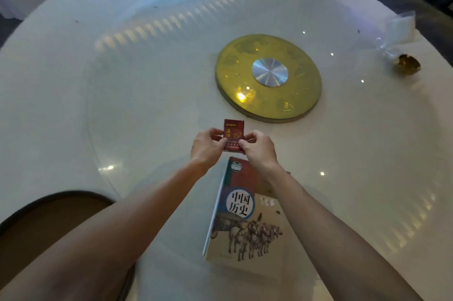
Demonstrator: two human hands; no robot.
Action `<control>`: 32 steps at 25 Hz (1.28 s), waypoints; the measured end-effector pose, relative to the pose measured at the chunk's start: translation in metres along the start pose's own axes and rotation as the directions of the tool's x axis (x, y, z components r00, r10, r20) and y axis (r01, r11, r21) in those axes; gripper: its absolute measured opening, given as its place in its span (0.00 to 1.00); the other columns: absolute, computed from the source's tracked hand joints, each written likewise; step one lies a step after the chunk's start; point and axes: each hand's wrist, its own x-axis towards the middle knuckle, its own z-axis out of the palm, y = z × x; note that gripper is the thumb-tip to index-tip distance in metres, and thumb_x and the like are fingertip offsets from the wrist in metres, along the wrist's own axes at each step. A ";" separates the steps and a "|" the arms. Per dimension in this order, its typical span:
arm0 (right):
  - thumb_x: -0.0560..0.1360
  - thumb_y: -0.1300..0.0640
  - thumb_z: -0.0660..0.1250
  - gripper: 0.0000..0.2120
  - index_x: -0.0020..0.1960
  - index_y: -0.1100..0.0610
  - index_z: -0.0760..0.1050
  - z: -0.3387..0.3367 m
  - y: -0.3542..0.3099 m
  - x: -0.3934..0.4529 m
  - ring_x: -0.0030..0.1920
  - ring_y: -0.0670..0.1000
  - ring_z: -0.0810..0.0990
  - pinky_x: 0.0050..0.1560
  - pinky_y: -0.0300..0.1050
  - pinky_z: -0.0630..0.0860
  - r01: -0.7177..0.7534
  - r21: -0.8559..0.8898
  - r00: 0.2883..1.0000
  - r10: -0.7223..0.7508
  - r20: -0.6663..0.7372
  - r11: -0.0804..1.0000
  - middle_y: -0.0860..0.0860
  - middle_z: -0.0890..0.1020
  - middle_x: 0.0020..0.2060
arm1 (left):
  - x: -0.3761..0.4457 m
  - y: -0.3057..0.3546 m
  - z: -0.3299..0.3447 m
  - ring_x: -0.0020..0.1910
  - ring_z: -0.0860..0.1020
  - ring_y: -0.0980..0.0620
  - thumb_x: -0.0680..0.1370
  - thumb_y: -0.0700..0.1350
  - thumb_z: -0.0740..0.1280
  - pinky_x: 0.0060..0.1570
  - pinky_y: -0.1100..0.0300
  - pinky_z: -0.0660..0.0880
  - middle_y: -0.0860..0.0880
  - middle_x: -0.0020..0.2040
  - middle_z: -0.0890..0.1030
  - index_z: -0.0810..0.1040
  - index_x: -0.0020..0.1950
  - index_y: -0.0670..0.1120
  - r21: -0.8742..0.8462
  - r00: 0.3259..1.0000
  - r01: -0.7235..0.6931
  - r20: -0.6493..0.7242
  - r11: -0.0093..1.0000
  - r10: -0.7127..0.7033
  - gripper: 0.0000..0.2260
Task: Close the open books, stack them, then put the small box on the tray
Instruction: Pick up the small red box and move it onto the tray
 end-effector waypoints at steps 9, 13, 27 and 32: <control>0.75 0.58 0.72 0.06 0.51 0.57 0.83 0.167 -0.068 -0.108 0.50 0.59 0.88 0.58 0.61 0.82 0.145 -0.076 0.945 -0.116 0.305 0.987 0.58 0.88 0.47 | -0.087 -0.114 -0.178 0.38 0.83 0.57 0.72 0.42 0.74 0.40 0.60 0.78 0.54 0.38 0.85 0.84 0.49 0.50 -0.198 0.931 0.128 -0.314 0.972 -0.187 0.07; 0.75 0.56 0.72 0.05 0.50 0.55 0.82 0.236 -0.066 -0.166 0.50 0.59 0.88 0.56 0.63 0.83 0.202 -0.137 0.881 -0.119 0.458 0.970 0.57 0.88 0.48 | -0.139 -0.181 -0.232 0.43 0.84 0.55 0.71 0.41 0.76 0.47 0.58 0.80 0.52 0.43 0.86 0.85 0.50 0.47 -0.211 0.877 0.198 -0.398 0.957 -0.269 0.09; 0.79 0.56 0.71 0.12 0.62 0.55 0.81 0.290 0.000 -0.227 0.57 0.55 0.86 0.61 0.58 0.83 0.241 -0.359 0.800 0.025 0.600 0.902 0.55 0.86 0.56 | -0.209 -0.290 -0.231 0.44 0.82 0.56 0.73 0.43 0.75 0.36 0.65 0.74 0.54 0.44 0.83 0.81 0.52 0.50 -0.157 0.850 0.367 -0.344 0.917 -0.399 0.09; 0.80 0.47 0.67 0.18 0.67 0.52 0.79 0.265 -0.008 -0.225 0.55 0.49 0.82 0.55 0.47 0.81 0.431 -0.423 0.785 -0.100 0.611 0.797 0.50 0.85 0.58 | -0.210 -0.281 -0.249 0.46 0.80 0.55 0.75 0.49 0.72 0.35 0.65 0.70 0.54 0.46 0.81 0.80 0.56 0.49 -0.014 0.884 0.369 -0.304 0.929 -0.355 0.11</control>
